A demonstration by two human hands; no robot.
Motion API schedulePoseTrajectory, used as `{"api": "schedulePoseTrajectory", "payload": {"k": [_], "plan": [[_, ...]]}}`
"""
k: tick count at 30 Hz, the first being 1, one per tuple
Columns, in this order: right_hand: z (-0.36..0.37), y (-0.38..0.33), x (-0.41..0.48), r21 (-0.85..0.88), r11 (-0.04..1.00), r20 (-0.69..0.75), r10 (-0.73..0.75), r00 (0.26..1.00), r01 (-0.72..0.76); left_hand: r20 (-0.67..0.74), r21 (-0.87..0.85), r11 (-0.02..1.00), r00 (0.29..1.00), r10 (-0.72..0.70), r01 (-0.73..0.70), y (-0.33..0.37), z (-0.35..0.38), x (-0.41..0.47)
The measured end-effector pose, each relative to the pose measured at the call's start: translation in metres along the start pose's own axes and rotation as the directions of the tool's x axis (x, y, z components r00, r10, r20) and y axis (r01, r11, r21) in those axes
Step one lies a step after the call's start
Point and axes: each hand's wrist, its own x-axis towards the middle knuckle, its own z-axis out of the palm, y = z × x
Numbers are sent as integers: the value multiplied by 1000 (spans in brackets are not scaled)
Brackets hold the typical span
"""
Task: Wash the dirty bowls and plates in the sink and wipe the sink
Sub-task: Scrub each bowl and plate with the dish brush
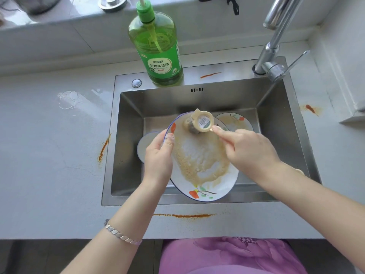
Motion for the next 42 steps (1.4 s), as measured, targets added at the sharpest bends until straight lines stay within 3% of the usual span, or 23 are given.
{"api": "schedulePoseTrajectory", "payload": {"k": [4, 7, 9, 11, 13, 14, 18, 22, 24, 26, 29, 32, 34, 38, 42], "plan": [[-2, 10, 2, -75, 997, -1, -10, 1000, 10, -52, -41, 999, 999, -13, 11, 2, -7, 5], [5, 28, -14, -151, 988, 119, 62, 991, -44, -124, -34, 999, 992, 31, -36, 5, -15, 12], [15, 20, -33, -47, 999, 221, 34, 975, -24, -155, -19, 998, 986, 60, -64, 7, -13, 16], [23, -1, -53, 174, 985, 278, -62, 959, 13, -157, -9, 997, 985, 78, -80, 8, -7, 17], [25, -10, -61, 294, 955, 272, -129, 954, 45, -144, 1, 997, 986, 82, -83, 9, -3, 18], [25, -6, -57, 275, 960, 261, -120, 958, 45, -139, 6, 997, 987, 82, -82, 9, -3, 17], [21, 28, -36, 91, 986, 179, 121, 976, -139, -152, 7, 997, 985, 82, -82, 13, -4, 18], [32, 1, -54, 214, 977, 220, -25, 975, -23, -229, -65, 998, 973, 2, -17, 14, 1, 19], [31, 7, -48, 241, 967, 184, 36, 982, -80, -264, -131, 991, 963, -60, 25, 11, 1, 20], [27, 24, -33, 396, 890, 85, 212, 974, -228, -301, -157, 986, 948, -104, 58, 4, 1, 20], [31, 31, -22, 774, 537, 60, 466, 883, -336, -333, -221, 968, 924, -189, 118, -7, 5, 13], [39, 20, -19, 906, 135, 313, 424, 850, -401, -254, -320, 930, 929, -268, 181, -15, 17, -2], [39, 21, -17, 915, -27, 382, 384, 840, -404, -149, -341, 917, 952, -269, 206, -16, 23, -13], [33, 42, -19, 900, 55, 372, 422, 827, -433, 125, -168, 941, 953, -275, 293, -22, 7, -16], [20, 63, -20, 878, 195, 345, 376, 860, -437, 412, 104, 948, 854, -317, 302, -9, -20, 2]]}}
